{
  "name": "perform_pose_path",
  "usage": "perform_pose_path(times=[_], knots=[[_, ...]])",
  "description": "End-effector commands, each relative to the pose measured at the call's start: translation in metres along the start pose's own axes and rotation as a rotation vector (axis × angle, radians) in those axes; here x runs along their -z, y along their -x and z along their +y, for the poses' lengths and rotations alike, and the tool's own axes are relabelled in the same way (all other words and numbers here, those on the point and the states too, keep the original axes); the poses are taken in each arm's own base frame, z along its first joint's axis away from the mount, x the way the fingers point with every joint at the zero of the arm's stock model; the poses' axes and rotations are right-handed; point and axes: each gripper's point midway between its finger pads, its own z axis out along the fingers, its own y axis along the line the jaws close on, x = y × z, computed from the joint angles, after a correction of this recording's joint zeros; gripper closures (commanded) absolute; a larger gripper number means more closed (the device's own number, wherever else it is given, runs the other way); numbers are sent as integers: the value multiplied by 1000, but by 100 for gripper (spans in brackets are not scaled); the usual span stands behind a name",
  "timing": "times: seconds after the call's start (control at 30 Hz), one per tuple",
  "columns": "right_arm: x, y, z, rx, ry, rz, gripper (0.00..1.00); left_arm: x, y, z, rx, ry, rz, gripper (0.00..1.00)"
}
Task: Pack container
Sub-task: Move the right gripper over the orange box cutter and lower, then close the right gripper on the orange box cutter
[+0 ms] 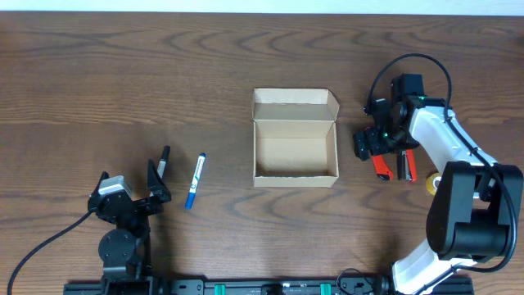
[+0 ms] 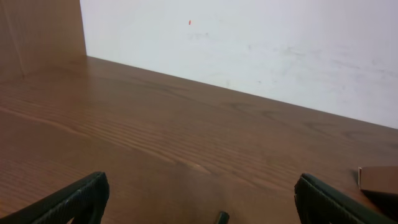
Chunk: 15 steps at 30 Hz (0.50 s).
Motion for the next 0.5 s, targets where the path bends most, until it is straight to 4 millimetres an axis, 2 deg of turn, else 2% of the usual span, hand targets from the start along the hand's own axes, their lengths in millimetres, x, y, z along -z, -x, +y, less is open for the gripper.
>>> perform_pose_path(times=[0.0,0.47], knots=[[-8,-8,2,-41,16,24,3,-1,-18,5,-2,18,50,4],[-25,-24,5,-57,21,42,2,-1,-18,5,-2,18,50,4]])
